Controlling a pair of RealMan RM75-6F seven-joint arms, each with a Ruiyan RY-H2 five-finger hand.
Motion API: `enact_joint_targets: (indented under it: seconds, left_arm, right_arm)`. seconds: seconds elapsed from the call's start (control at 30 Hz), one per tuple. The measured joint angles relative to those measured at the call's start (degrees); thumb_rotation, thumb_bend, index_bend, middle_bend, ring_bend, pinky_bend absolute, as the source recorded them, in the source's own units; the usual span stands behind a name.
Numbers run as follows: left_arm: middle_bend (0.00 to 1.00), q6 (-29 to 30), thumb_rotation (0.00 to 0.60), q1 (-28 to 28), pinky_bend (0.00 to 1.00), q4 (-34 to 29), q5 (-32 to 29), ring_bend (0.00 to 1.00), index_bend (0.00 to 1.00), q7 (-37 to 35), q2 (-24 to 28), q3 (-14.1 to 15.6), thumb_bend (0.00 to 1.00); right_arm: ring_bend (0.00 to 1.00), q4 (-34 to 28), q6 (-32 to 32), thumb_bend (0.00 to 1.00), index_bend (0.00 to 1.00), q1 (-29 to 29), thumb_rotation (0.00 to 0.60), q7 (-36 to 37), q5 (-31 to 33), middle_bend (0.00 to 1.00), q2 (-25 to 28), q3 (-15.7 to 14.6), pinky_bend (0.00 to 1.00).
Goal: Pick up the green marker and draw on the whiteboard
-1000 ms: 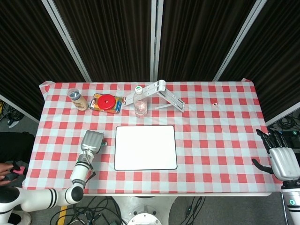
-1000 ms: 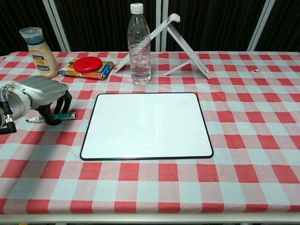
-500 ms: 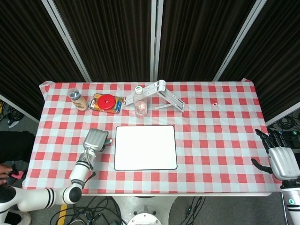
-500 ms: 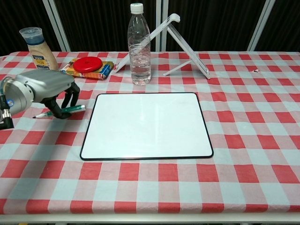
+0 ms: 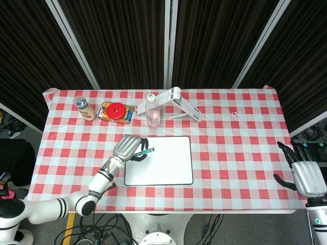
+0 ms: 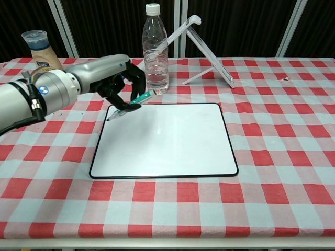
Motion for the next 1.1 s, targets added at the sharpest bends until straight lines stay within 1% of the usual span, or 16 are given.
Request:
enact_joint_targets:
  seconds: [0.13, 0.3, 0.4, 0.7, 0.87, 0.97, 1.1]
  left_arm:
    - [0.58, -0.7, 0.600, -1.5, 0.99, 7.0, 5.0, 0.79, 0.57, -10.3, -3.8, -0.4, 0.42]
    - [0.57, -2.1, 0.600, -3.5, 0.96, 15.2, 7.9, 0.74, 0.57, -18.7, -7.9, -0.5, 0.42]
    - [0.57, -2.3, 0.600, -4.2, 0.95, 19.0, 8.9, 0.74, 0.57, -21.8, -10.3, -0.4, 0.42]
    - [0.57, -2.2, 0.600, -6.0, 0.94, 27.5, 11.0, 0.73, 0.57, -25.1, -14.5, 0.5, 0.42]
    - [0.57, -2.6, 0.600, -5.9, 0.92, 28.1, 11.5, 0.73, 0.57, -26.3, -14.8, 1.6, 0.42]
    - [0.57, -2.7, 0.600, -5.3, 0.91, 26.3, 11.6, 0.73, 0.57, -26.3, -14.1, 2.2, 0.42]
    - [0.58, -3.0, 0.600, -4.1, 0.91, 21.7, 11.5, 0.73, 0.57, -25.7, -12.3, 3.5, 0.42]
  right_arm:
    - [0.00, -0.2, -0.4, 0.13, 0.00, 0.1, 0.600, -0.2, 0.2, 0.18, 0.0, 0.0, 0.01]
    - [0.00, 0.0, -0.9, 0.13, 0.00, 0.4, 0.600, 0.5, 0.3, 0.18, -0.3, 0.0, 0.01]
    - [0.00, 0.2, -1.0, 0.13, 0.00, 0.4, 0.600, 0.6, 0.4, 0.18, -0.4, 0.0, 0.01]
    - [0.00, 0.1, -1.1, 0.13, 0.00, 0.5, 0.600, 0.6, 0.6, 0.18, -0.3, 0.1, 0.01]
    - [0.00, 0.2, -1.4, 0.13, 0.00, 0.5, 0.600, 0.7, 0.7, 0.18, -0.4, 0.0, 0.01]
    - [0.00, 0.2, -1.6, 0.13, 0.00, 0.7, 0.600, 0.7, 0.4, 0.18, -0.5, -0.1, 0.01]
    - [0.00, 0.4, -1.7, 0.13, 0.00, 0.8, 0.600, 0.9, 0.1, 0.18, -0.7, -0.2, 0.01]
